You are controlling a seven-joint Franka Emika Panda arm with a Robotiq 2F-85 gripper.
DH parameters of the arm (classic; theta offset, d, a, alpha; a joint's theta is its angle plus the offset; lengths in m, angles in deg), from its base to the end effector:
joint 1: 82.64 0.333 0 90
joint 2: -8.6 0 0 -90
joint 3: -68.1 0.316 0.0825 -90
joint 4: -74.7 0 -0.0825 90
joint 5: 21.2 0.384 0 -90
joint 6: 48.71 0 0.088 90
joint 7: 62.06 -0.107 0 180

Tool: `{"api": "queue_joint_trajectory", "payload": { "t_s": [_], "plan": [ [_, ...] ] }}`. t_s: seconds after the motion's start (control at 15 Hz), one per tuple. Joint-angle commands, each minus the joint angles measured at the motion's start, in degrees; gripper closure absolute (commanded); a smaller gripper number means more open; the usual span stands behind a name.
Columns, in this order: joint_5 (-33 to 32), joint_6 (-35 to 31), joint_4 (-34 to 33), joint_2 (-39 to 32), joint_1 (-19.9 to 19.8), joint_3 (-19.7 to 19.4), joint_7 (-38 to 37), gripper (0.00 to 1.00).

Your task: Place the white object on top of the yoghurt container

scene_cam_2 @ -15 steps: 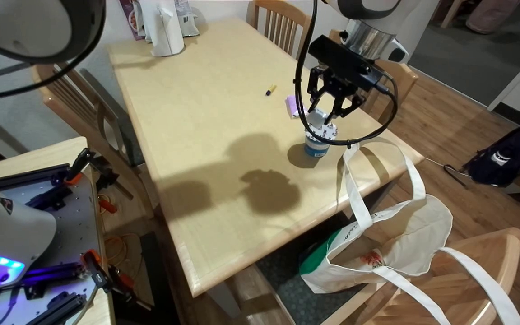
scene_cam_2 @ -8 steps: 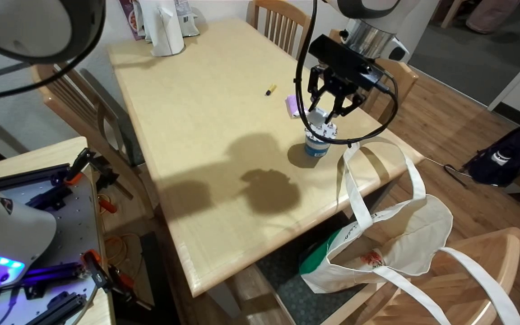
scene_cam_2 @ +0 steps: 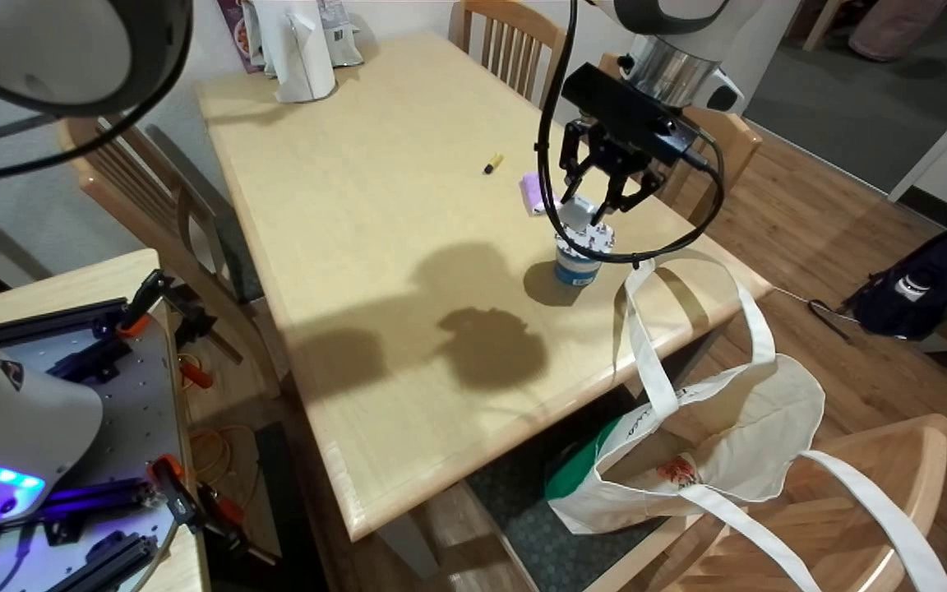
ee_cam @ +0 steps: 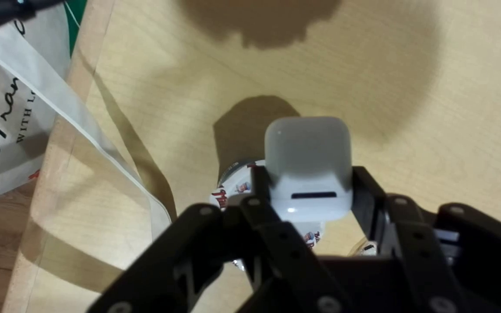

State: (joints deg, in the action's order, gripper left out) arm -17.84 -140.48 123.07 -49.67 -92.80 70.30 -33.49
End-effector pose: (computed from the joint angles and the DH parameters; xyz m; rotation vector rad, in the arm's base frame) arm 0.7533 -0.1112 0.2728 -2.9136 -0.4946 0.3217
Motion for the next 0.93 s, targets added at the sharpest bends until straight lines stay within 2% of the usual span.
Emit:
{"api": "queue_joint_trajectory", "payload": {
  "t_s": [0.0,0.13,0.2,0.33,0.53,0.87],
  "plan": [
    [0.0,0.0,0.0,-0.03,0.01,0.0,0.0,0.52],
    [0.0,0.0,0.0,-0.07,0.01,-0.01,0.0,0.52],
    [0.0,-0.01,0.0,-0.07,0.01,-0.01,0.0,0.77],
    [-0.37,-1.51,-0.41,-0.8,1.15,0.26,0.25,0.77],
    [-0.46,0.16,-3.6,-2.49,3.76,0.83,-0.37,0.77],
    [0.29,1.68,-8.54,-5.01,7.59,-0.14,-6.82,0.77]
  ]
}}
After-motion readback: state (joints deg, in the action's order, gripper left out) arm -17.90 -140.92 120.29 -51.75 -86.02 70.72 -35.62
